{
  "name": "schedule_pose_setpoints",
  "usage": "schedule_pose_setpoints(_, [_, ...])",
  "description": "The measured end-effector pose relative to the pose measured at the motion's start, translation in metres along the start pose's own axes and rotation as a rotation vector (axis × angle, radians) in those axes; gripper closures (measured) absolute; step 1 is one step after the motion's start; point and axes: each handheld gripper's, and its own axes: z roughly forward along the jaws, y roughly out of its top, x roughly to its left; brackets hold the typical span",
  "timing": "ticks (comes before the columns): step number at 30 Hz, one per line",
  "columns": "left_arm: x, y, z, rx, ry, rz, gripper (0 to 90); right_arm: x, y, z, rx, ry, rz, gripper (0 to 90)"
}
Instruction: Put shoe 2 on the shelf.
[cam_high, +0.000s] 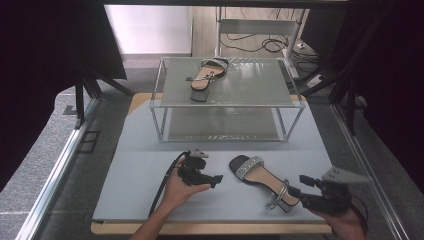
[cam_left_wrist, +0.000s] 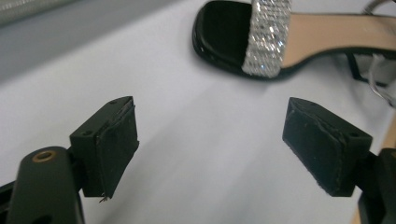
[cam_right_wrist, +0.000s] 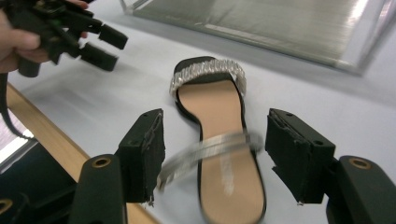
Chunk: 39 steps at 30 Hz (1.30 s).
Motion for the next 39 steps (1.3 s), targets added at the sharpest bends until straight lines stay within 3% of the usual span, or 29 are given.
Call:
schedule_pose_setpoints(3, [0.001,-0.007,-0.006,0.004,-0.011,0.004,18.4,-0.007,0.025,0.016,0.079,0.007,-0.015,37.2])
schedule_pose_setpoints(4, [0.003,-0.013,-0.009,0.0,-0.024,-0.005,18.9,-0.01,0.037,0.028,0.14,-0.007,-0.028,36.0])
schedule_pose_setpoints(5, [0.003,-0.013,-0.009,0.0,-0.024,-0.005,19.3,-0.01,0.037,0.028,0.14,-0.007,-0.028,36.0])
schedule_pose_setpoints(8, [0.002,-0.027,-0.012,-0.001,-0.024,-0.019,19.9,-0.015,0.053,0.053,0.25,-0.014,-0.032,34.3])
schedule_pose_setpoints(10, [0.003,-0.03,-0.014,0.02,-0.01,0.002,19.7,-0.014,0.058,0.066,0.304,-0.013,-0.047,34.3])
schedule_pose_setpoints(11, [0.003,-0.03,-0.014,0.02,-0.01,0.002,19.7,-0.014,0.058,0.066,0.304,-0.013,-0.047,34.3])
schedule_pose_setpoints(12, [0.005,-0.032,-0.017,0.011,0.0,0.001,19.8,-0.014,0.062,0.08,0.371,-0.007,-0.06,34.0])
schedule_pose_setpoints(14, [0.006,-0.032,-0.018,0.01,0.0,0.0,19.8,-0.013,0.063,0.084,0.394,-0.009,-0.065,33.6])
schedule_pose_setpoints(15, [0.007,-0.033,-0.019,0.003,0.002,-0.008,19.9,-0.01,0.066,0.095,0.46,-0.023,-0.086,31.6])
schedule_pose_setpoints(19, [0.008,-0.034,-0.026,-0.019,0.002,-0.017,20.0,-0.004,0.07,0.108,0.545,-0.037,-0.113,30.6])
schedule_pose_setpoints(20, [0.008,-0.034,-0.029,-0.022,-0.002,-0.018,20.0,-0.002,0.069,0.116,0.609,-0.054,-0.13,29.0])
schedule_pose_setpoints(22, [0.008,-0.034,-0.03,-0.023,-0.011,-0.022,20.0,0.0,0.065,0.124,0.663,-0.069,-0.141,27.8])
schedule_pose_setpoints(23, [0.008,-0.034,-0.03,-0.023,-0.011,-0.022,20.0,0.0,0.065,0.124,0.663,-0.069,-0.141,27.8])
schedule_pose_setpoints(28, [0.009,-0.036,-0.033,-0.032,-0.024,-0.033,20.0,0.002,0.048,0.145,0.768,-0.079,-0.168,23.4])
schedule_pose_setpoints(35, [0.009,-0.036,-0.029,-0.026,-0.028,-0.036,20.2,0.002,0.039,0.16,0.838,-0.092,-0.184,22.8])
schedule_pose_setpoints(39, [0.01,-0.035,-0.031,-0.029,-0.028,-0.038,20.1,0.0,0.035,0.166,0.883,-0.11,-0.197,30.6])
